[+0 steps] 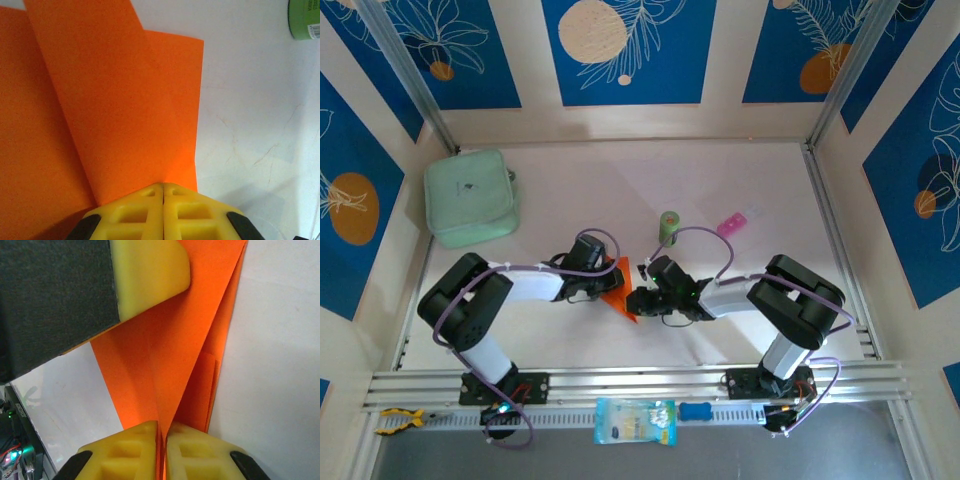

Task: Fold a paper plane with a square sheet of paper (pick it up from the middle)
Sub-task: Fourth fold the wing at the center of the table.

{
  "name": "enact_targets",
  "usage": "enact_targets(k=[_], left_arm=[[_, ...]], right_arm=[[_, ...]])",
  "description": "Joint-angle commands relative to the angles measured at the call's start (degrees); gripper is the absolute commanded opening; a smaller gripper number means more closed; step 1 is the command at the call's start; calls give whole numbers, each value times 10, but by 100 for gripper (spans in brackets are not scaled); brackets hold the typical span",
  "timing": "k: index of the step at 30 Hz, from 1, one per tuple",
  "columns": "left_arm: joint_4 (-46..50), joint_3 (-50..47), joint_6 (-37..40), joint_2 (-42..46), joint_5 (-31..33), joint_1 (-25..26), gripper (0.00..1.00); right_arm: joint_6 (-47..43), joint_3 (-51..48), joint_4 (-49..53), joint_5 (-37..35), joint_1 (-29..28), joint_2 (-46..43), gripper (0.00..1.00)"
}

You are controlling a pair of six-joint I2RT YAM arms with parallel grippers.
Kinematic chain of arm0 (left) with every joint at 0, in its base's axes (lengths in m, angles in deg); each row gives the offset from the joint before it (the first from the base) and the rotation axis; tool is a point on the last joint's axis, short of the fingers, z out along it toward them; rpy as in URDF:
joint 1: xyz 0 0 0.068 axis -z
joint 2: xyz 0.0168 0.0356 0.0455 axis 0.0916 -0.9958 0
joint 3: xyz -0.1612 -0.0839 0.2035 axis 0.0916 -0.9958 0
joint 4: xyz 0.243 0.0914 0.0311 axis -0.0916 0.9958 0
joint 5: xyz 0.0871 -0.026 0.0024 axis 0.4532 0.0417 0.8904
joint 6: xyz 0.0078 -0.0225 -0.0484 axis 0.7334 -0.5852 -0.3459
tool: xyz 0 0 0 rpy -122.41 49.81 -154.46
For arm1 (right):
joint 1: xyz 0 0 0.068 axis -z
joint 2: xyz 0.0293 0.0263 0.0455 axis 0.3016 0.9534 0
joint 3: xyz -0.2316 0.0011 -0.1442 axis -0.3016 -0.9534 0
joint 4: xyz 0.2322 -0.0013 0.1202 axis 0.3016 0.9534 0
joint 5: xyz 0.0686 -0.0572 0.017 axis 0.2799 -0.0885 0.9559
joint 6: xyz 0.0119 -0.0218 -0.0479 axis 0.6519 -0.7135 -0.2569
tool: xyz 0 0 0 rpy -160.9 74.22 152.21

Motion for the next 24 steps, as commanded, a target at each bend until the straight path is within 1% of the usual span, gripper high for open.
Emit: enact_targets(k=[1, 4, 9, 22, 24], left_arm=[[28, -1, 16, -15, -3, 3, 7], [26, -3, 15, -17, -4, 3, 7], [22, -2, 16, -19, -7, 3, 7], [15, -8, 11, -21, -8, 3, 7], [14, -9, 11, -22, -7, 3, 7]], right_arm=[[7, -7, 82, 15, 3, -14, 14], [10, -6, 91, 18, 3, -32, 16], [16, -12, 91, 41, 2, -36, 16], [30, -45, 69, 74, 2, -39, 11], [29, -46, 69, 75, 3, -43, 9]])
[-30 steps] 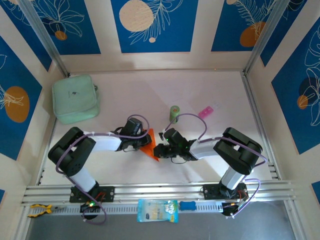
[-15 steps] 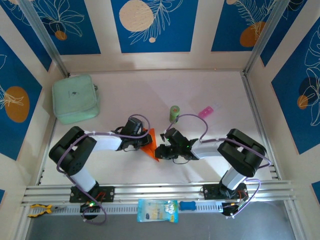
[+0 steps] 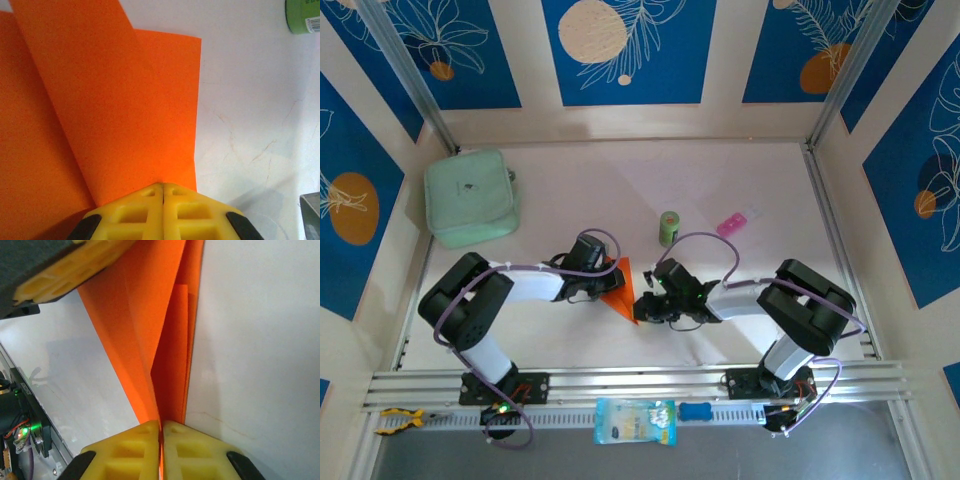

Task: Fold a paper plane with a square sheet of paper (pick it up from the middle)
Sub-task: Fourth fold the wing at the center of the table.

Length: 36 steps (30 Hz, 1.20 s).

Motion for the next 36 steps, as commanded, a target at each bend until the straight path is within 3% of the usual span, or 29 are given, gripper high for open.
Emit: enact_targets(k=[1, 11, 17, 24, 31, 36], left_arm=[[17, -9, 6, -19, 1, 3, 7], [5, -14, 5, -19, -4, 3, 7], [3, -15, 4, -18, -5, 3, 7], [1, -15, 5, -18, -7, 3, 7], [2, -16, 5, -18, -6, 3, 6], [7, -16, 4, -14, -2, 3, 7]], right_arm=[[6, -15, 32, 28, -1, -12, 9], [-17, 41, 69, 20, 12, -17, 21], [-22, 70, 84, 18, 27, 2, 23], [-22, 81, 73, 32, 35, 25, 22], [-9, 68, 50, 44, 36, 32, 10], [20, 25, 13, 53, 30, 27, 9]])
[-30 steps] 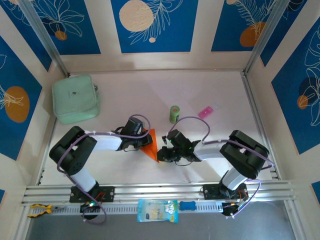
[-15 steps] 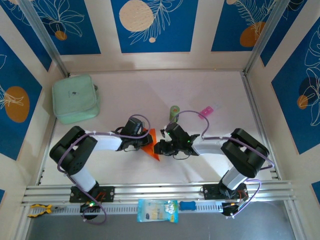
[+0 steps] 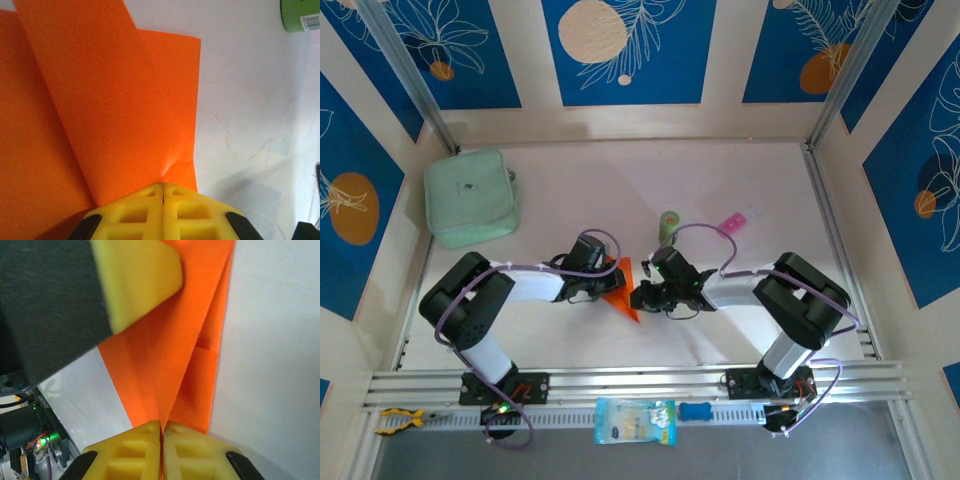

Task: Fold a paper plane with a square sheet of paper (pick it up from the middle)
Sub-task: Fourth fold the wing at the center of the table.

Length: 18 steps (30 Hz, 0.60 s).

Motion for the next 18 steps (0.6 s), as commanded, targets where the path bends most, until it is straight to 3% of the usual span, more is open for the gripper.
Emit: enact_targets(k=[1, 18], left_arm=[[22, -13, 3, -11, 7, 3, 6], [17, -21, -2, -5, 8, 3, 7]], right_arm=[[26, -32, -22, 25, -4, 5, 9], [7, -44, 24, 5, -15, -14, 16]])
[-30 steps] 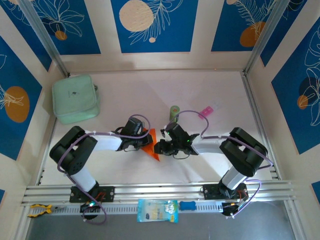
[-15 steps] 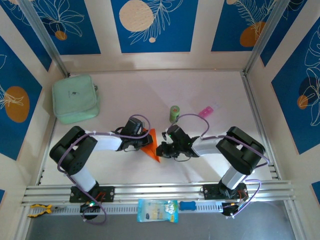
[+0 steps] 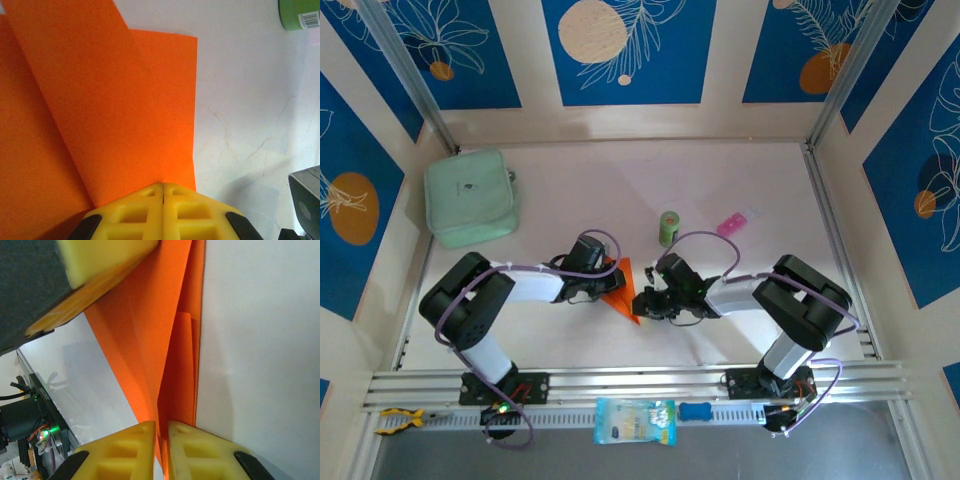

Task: Fold a paper plane with a square sheet of paper (pick it up from the middle)
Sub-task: Fourth fold the wing at the center of the table.

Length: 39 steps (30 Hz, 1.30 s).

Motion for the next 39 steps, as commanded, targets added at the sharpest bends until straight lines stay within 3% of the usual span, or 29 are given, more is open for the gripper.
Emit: enact_targets(k=[1, 10, 15, 25, 34, 39], left_arm=[[26, -15, -1, -5, 10, 2, 7], [26, -15, -2, -2, 9, 2, 7], [25, -15, -1, -3, 9, 2, 7], [22, -15, -3, -4, 7, 3, 6], [21, -18, -4, -3, 6, 2, 7], [21, -18, -5, -4, 6, 2, 6]], right_arm=[[-18, -2, 66, -10, -8, -8, 16], [-57, 43, 149, -57, -22, -7, 16], [-48, 23, 140, -62, -25, -9, 12], [-55, 17, 152, -62, -25, -37, 15], [-38, -2, 130, -43, -29, -20, 10], [-34, -18, 133, -49, -30, -40, 12]])
